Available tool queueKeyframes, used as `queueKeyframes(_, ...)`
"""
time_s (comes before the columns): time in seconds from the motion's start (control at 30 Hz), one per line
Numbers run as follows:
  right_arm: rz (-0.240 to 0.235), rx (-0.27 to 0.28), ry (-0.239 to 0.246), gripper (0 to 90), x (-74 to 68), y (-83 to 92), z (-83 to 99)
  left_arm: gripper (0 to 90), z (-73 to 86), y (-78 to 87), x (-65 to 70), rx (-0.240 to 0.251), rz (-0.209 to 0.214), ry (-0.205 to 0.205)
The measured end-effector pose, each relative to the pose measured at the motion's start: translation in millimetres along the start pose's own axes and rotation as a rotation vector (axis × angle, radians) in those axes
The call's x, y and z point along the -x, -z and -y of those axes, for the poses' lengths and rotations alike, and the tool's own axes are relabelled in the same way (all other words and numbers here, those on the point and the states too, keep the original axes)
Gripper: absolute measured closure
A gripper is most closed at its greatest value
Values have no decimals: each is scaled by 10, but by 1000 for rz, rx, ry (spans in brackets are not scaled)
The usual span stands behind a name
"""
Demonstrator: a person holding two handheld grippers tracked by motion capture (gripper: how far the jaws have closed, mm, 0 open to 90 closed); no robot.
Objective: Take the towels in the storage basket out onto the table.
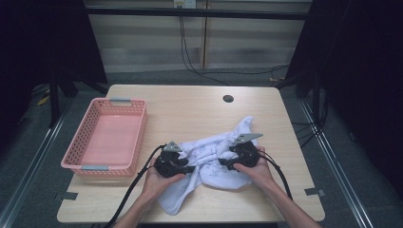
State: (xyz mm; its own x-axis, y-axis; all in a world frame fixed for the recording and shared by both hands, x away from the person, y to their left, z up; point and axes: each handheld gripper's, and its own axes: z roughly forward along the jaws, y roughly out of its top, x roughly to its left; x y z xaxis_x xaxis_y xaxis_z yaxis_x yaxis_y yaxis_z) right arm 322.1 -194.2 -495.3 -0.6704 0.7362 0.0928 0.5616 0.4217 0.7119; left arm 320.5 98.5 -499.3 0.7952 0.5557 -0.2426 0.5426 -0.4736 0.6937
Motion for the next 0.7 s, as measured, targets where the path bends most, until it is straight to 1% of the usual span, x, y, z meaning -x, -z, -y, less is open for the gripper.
queueKeyframes(0.03,8,0,-1,339,-3,-1,4,759,-2,10,2,-13,11,10)
queueKeyframes(0.07,15,3,-2,392,0,4,2,796,0,21,22,-29,26,7)
queueKeyframes(0.1,29,0,-3,434,4,19,-1,811,10,28,54,-39,45,-2)
queueKeyframes(0.13,26,8,-5,478,14,29,0,823,27,41,91,-40,52,-5)
queueKeyframes(0.17,21,12,-10,528,27,49,-3,829,45,57,115,-47,71,4)
queueKeyframes(0.2,14,14,-23,575,40,74,-5,833,71,88,144,-47,107,11)
queueKeyframes(0.23,2,20,-25,601,60,99,-12,835,88,108,171,-38,121,12)
queueKeyframes(0.27,-5,25,-35,618,67,118,-19,834,100,138,199,-40,147,4)
queueKeyframes(0.3,-11,33,-35,626,83,150,-34,835,106,172,228,-29,149,8)
queueKeyframes(0.33,-17,45,-43,627,96,190,-55,835,110,209,241,-13,162,23)
queueKeyframes(0.37,-15,63,-51,625,122,244,-83,835,112,248,240,-3,177,34)
queueKeyframes(0.4,-2,85,-66,627,159,307,-111,836,120,294,237,19,188,53)
queueKeyframes(0.43,17,110,-86,629,221,389,-137,836,125,321,232,28,196,56)
queueKeyframes(0.47,26,126,-100,629,265,438,-144,837,133,358,226,41,202,53)
queueKeyframes(0.53,63,167,-132,643,402,560,-150,839,145,430,201,67,219,71)
queueKeyframes(0.57,72,187,-149,651,472,619,-156,839,143,469,197,88,220,77)
queueKeyframes(0.6,70,210,-171,661,545,678,-167,841,134,514,191,103,221,74)
queueKeyframes(0.63,80,234,-190,670,610,735,-186,841,118,561,192,123,233,77)
queueKeyframes(0.67,88,248,-197,674,668,785,-219,841,89,624,205,153,240,77)
queueKeyframes(0.7,90,271,-202,675,730,848,-271,841,59,674,226,170,225,72)
